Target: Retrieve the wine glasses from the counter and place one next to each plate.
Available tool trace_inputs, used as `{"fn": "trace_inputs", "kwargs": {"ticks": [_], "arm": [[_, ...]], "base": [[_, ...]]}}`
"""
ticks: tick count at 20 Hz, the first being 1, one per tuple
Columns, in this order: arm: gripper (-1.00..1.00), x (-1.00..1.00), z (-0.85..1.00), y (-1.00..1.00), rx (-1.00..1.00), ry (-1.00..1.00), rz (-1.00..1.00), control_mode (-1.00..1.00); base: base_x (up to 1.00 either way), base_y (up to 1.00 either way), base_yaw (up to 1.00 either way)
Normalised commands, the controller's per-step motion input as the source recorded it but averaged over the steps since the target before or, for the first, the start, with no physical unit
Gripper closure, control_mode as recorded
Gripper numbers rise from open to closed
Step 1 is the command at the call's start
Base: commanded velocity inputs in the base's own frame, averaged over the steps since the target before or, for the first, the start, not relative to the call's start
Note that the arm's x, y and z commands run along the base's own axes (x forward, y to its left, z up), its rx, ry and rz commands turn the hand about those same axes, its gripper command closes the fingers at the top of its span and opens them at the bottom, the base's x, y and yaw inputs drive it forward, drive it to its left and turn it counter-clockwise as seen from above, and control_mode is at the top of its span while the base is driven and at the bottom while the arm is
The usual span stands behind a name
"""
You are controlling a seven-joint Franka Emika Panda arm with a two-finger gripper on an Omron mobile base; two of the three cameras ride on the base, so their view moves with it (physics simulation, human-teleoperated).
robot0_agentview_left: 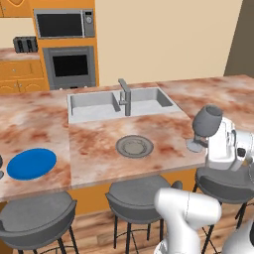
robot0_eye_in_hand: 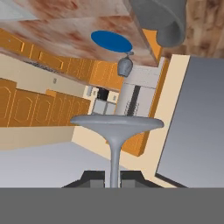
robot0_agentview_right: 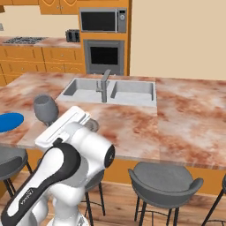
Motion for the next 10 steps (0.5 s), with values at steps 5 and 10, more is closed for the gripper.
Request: {"fn": "trace_inputs", "kwargs": {"ticks": [5, 10], "arm": [[1.0, 0.64, -0.12, -0.05, 0.0, 0.0, 0.04, -1.0], [1.0, 0.64, -0.16, -0.23, 0.0, 0.0, 0.06, -1.0]], "base": [[0.0, 0.0, 0.0], [0.0, 0.0, 0.0]]}}
